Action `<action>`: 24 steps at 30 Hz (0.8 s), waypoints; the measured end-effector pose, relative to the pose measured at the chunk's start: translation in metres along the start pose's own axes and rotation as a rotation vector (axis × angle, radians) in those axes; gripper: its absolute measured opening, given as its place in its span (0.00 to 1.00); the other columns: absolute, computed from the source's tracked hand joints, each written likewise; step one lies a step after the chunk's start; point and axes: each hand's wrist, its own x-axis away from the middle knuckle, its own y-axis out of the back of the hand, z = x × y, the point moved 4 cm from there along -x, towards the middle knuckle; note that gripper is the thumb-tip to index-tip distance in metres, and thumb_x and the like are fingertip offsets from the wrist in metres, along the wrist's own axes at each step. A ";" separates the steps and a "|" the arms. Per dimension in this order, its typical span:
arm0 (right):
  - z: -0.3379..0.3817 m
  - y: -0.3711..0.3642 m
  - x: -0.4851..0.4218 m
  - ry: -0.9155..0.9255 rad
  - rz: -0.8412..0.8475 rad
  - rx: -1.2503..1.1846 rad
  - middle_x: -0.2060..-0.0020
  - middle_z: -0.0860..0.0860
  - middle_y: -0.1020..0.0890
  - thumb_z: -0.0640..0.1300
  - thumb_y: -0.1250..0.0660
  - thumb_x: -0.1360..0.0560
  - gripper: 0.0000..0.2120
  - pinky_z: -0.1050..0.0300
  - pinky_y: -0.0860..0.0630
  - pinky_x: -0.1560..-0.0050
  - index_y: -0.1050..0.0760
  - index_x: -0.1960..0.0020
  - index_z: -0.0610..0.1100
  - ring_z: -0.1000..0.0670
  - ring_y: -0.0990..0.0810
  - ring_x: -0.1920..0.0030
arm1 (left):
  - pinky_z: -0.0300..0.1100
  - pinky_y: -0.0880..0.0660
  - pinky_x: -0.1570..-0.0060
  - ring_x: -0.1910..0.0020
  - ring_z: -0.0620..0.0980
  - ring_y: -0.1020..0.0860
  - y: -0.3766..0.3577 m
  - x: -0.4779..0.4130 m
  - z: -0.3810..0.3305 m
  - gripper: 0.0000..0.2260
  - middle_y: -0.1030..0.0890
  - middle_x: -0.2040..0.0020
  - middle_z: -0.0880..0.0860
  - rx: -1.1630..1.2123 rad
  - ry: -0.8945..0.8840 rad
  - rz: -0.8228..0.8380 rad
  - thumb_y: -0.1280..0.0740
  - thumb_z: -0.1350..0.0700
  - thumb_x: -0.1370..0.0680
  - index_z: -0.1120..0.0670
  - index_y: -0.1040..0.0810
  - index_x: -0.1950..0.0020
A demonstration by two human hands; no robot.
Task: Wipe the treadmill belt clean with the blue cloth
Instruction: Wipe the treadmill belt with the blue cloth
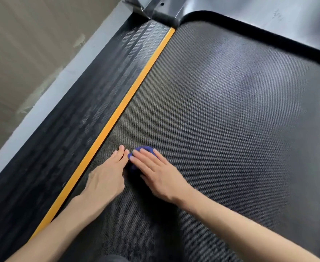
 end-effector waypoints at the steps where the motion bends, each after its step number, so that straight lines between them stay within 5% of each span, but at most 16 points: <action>1: -0.011 0.005 0.004 0.061 0.035 0.010 0.27 0.52 0.37 0.49 0.45 0.22 0.25 0.53 0.50 0.26 0.40 0.26 0.47 0.52 0.42 0.26 | 0.44 0.30 0.37 0.25 0.42 0.51 -0.001 0.000 0.000 0.32 0.60 0.24 0.43 -0.005 -0.003 -0.003 0.43 0.61 0.23 0.48 0.56 0.24; 3: -0.055 0.024 -0.003 -0.027 -0.024 0.078 0.27 0.52 0.36 0.50 0.46 0.22 0.25 0.52 0.48 0.27 0.39 0.26 0.47 0.52 0.40 0.27 | 0.44 0.28 0.40 0.25 0.43 0.50 0.001 0.001 0.001 0.33 0.60 0.24 0.43 -0.014 -0.013 -0.002 0.42 0.61 0.23 0.49 0.56 0.24; 6: -0.149 0.068 -0.013 -0.492 -0.209 0.085 0.29 0.48 0.34 0.49 0.49 0.25 0.26 0.50 0.49 0.29 0.37 0.28 0.44 0.46 0.38 0.28 | 0.45 0.26 0.43 0.25 0.44 0.49 0.004 0.003 -0.002 0.33 0.59 0.24 0.44 -0.013 -0.021 0.011 0.42 0.61 0.23 0.49 0.55 0.24; 9: -0.177 0.078 -0.015 -0.919 -0.337 0.001 0.26 0.45 0.40 0.43 0.45 0.21 0.25 0.48 0.54 0.26 0.43 0.26 0.41 0.45 0.46 0.25 | 0.44 0.26 0.42 0.25 0.44 0.49 0.007 0.003 -0.004 0.32 0.59 0.24 0.44 -0.012 -0.012 0.007 0.43 0.62 0.23 0.49 0.55 0.24; 11: -0.136 0.060 -0.025 -0.876 -0.383 -0.004 0.27 0.44 0.37 0.41 0.43 0.23 0.25 0.47 0.50 0.27 0.40 0.27 0.40 0.44 0.42 0.27 | 0.43 0.27 0.41 0.25 0.43 0.49 0.007 0.002 -0.004 0.32 0.58 0.23 0.45 -0.003 -0.015 0.001 0.43 0.62 0.23 0.50 0.54 0.24; 13: -0.068 0.035 -0.029 -0.570 -0.319 -0.024 0.31 0.45 0.32 0.40 0.41 0.28 0.25 0.45 0.44 0.28 0.36 0.30 0.41 0.45 0.36 0.31 | 0.42 0.28 0.39 0.25 0.43 0.49 0.007 0.002 -0.003 0.31 0.57 0.23 0.45 0.006 -0.022 -0.008 0.43 0.62 0.23 0.49 0.54 0.24; 18: 0.001 0.001 0.007 -0.098 -0.045 0.029 0.27 0.52 0.37 0.49 0.46 0.23 0.26 0.54 0.51 0.27 0.41 0.26 0.47 0.53 0.41 0.27 | 0.46 0.33 0.34 0.25 0.42 0.49 0.007 0.002 -0.002 0.31 0.56 0.23 0.42 0.058 0.008 -0.021 0.44 0.62 0.24 0.47 0.52 0.24; 20: -0.036 0.013 0.014 -0.188 -0.077 0.041 0.27 0.52 0.36 0.50 0.47 0.23 0.25 0.54 0.50 0.27 0.39 0.26 0.48 0.53 0.40 0.27 | 0.47 0.31 0.36 0.25 0.44 0.48 0.009 0.002 -0.003 0.31 0.55 0.23 0.44 0.058 0.003 -0.029 0.44 0.63 0.24 0.48 0.51 0.24; 24: -0.144 0.064 0.044 -0.693 -0.303 0.044 0.28 0.46 0.35 0.45 0.46 0.23 0.24 0.48 0.48 0.28 0.37 0.28 0.43 0.45 0.40 0.27 | 0.45 0.30 0.36 0.25 0.45 0.47 0.011 0.004 -0.004 0.30 0.54 0.23 0.46 0.040 -0.011 -0.032 0.44 0.63 0.23 0.50 0.51 0.24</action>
